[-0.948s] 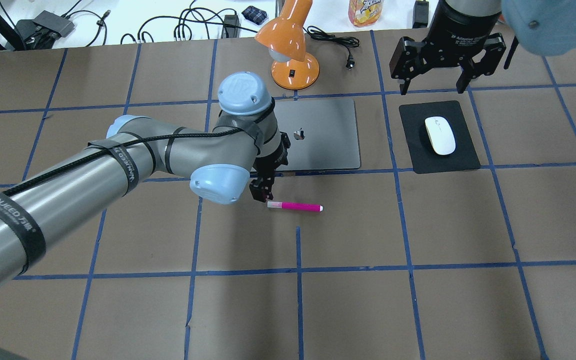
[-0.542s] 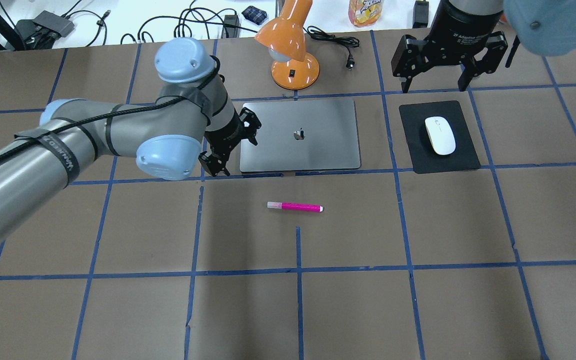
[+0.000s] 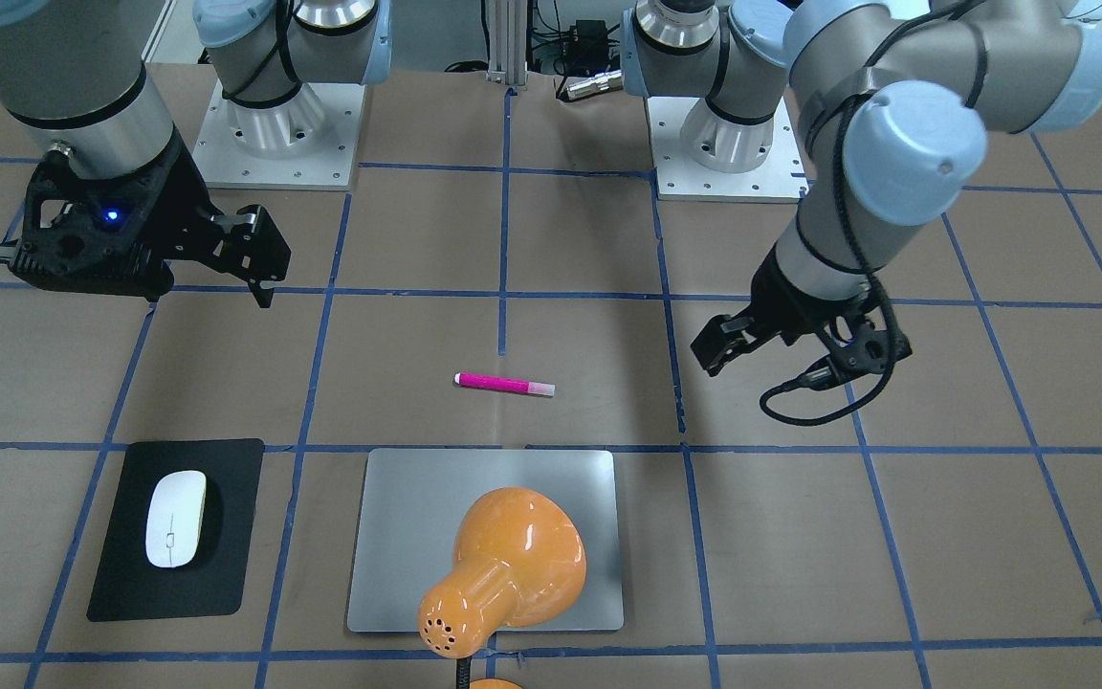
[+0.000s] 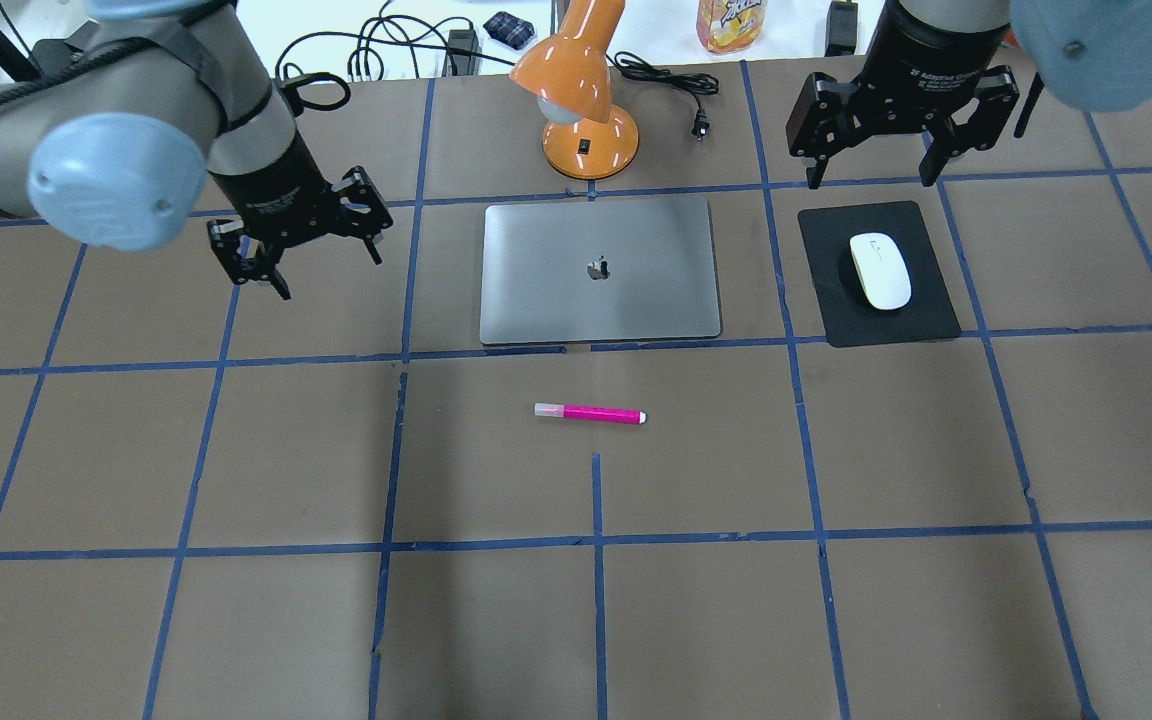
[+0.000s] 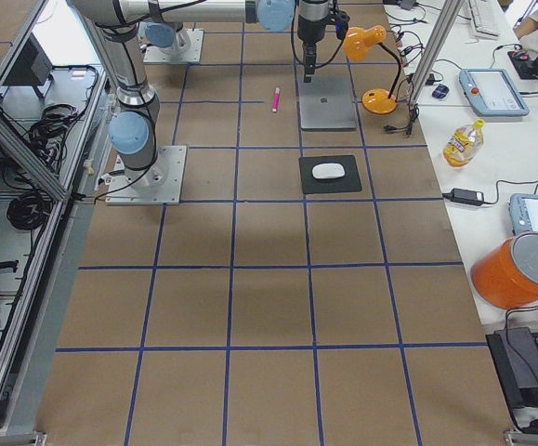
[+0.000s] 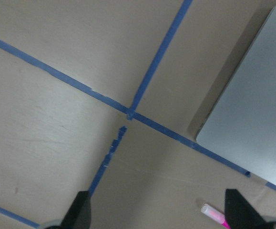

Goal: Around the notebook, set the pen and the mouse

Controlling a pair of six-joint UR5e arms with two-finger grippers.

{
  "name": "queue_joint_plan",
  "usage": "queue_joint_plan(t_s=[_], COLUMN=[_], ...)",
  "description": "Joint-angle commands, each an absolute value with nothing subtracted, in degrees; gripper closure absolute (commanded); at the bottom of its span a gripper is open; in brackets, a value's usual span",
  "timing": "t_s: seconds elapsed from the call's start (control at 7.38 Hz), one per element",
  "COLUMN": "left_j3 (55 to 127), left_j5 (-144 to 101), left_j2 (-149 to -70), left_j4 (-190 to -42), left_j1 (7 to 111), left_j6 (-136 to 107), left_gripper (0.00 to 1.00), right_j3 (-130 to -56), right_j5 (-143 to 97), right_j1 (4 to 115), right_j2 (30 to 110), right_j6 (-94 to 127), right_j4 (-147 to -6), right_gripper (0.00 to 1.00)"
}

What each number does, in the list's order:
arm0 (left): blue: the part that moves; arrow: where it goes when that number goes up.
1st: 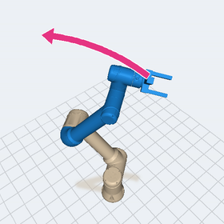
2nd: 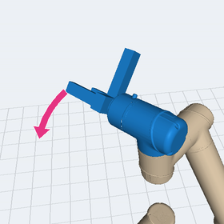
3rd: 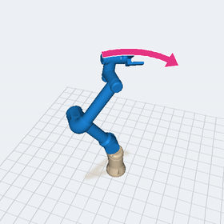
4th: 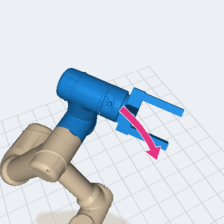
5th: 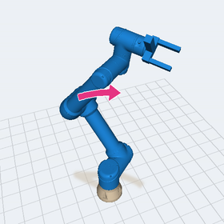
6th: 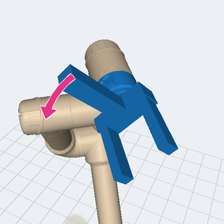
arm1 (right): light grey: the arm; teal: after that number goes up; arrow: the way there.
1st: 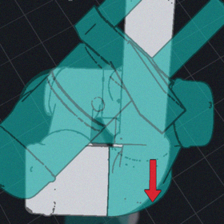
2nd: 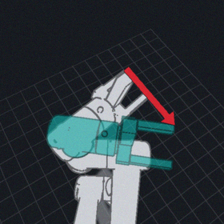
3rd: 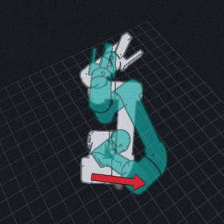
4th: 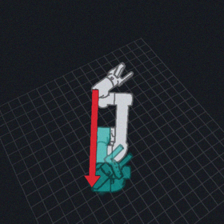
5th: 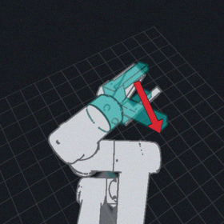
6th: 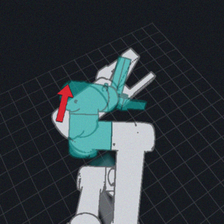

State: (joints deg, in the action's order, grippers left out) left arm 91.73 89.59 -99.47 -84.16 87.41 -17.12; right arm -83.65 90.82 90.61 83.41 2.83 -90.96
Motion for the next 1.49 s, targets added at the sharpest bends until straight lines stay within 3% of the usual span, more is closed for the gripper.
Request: queue_joint_plan(t_s=[0.0,1.35], left_j3=[87.11,95.36], left_j5=[90.17,89.65], left_j2=[-96.78,-89.47], left_j4=[-94.28,-87.71], left_j1=[83.33,84.02], left_j6=[-3.54,4.40], left_gripper=[0.00,0.00], right_j3=[-83.93,-84.20], right_j5=[90.79,90.62], right_j1=[90.53,90.70], right_j2=[83.41,83.50], right_j6=[2.90,3.16], right_j4=[-90.88,-90.88], right_gripper=[0.00,0.00])
